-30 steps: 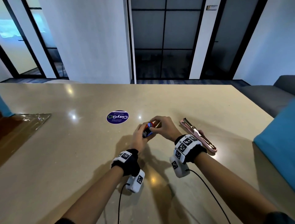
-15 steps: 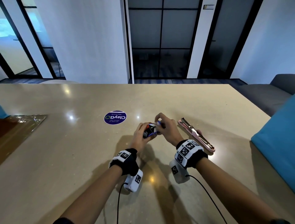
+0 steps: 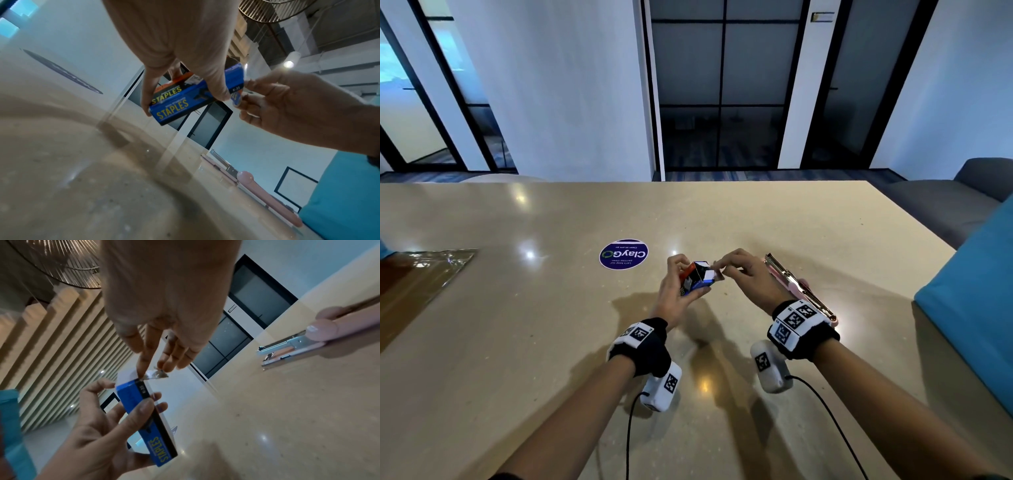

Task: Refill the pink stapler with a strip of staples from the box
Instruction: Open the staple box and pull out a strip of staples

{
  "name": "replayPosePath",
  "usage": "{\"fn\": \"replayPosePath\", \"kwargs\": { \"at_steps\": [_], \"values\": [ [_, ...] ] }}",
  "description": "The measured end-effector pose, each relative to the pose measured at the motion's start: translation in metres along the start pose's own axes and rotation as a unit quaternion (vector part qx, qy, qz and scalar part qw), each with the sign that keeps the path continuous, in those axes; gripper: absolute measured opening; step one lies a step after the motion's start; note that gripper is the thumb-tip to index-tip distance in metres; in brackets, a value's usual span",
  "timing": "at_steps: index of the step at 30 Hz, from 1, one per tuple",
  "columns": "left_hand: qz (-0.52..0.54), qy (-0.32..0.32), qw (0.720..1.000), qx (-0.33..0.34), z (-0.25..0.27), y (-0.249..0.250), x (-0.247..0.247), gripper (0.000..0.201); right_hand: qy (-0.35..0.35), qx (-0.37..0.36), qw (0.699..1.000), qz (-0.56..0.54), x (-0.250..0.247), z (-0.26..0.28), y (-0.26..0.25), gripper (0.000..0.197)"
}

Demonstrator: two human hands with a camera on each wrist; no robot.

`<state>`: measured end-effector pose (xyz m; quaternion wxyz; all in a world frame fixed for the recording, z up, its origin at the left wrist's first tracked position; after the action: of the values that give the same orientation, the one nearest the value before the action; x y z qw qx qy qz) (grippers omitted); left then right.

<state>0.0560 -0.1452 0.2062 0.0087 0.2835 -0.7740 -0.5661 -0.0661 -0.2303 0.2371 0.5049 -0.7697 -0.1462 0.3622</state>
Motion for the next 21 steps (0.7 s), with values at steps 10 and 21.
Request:
{"fn": "replayPosePath", "kwargs": {
  "at_steps": [10, 21],
  "values": [
    [-0.076, -0.039, 0.995, 0.060, 0.001, 0.014, 0.007, 0.053, -0.041, -0.003, 0.999, -0.011, 0.007, 0.002, -0.001, 0.014],
    [-0.107, -0.087, 0.990, -0.015, 0.002, 0.005, 0.014, 0.047, -0.019, -0.039, 0.999, 0.000, 0.004, 0.004, 0.000, 0.025]
  ]
}}
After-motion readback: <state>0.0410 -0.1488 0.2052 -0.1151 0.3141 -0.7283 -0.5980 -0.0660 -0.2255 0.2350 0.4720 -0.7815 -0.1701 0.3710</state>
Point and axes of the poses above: each hand's wrist, its own z-axis away from the middle knuckle, its own x-axis out of the palm, y = z × x, the point moved 10 cm from there along -z, towards the middle knuckle, and after that the axes turned 5 degrees about -y, right-handed, at the moved point
